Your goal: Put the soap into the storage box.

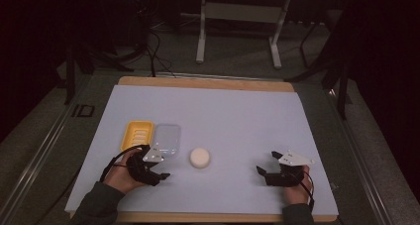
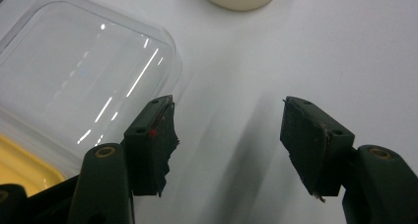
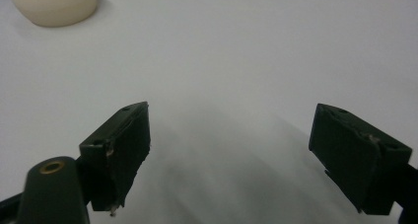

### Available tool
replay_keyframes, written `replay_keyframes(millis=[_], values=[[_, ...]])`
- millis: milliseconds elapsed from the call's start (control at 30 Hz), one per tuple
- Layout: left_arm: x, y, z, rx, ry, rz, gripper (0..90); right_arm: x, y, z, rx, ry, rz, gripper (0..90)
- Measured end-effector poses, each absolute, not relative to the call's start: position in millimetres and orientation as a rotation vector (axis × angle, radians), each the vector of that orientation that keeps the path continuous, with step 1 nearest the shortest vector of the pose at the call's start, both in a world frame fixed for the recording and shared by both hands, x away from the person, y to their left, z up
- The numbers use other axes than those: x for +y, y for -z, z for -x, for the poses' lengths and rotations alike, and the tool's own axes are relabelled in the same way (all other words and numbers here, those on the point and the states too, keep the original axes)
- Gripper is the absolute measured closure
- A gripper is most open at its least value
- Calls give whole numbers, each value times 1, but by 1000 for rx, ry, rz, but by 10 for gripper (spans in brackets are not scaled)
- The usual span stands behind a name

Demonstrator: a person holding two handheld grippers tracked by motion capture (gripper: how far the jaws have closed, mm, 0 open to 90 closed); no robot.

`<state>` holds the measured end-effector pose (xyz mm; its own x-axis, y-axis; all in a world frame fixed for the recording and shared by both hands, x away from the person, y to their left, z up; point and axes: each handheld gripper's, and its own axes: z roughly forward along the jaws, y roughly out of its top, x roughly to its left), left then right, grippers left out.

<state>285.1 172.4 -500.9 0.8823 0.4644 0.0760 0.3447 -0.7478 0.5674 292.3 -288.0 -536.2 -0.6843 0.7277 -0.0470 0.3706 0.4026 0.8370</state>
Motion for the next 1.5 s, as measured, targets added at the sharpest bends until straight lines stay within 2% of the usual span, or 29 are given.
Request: replay_keyframes(millis=[1500], values=[[125,475,-316,406,-330,-2690,335,-290,535,-290,2227,-1222,-938,157]])
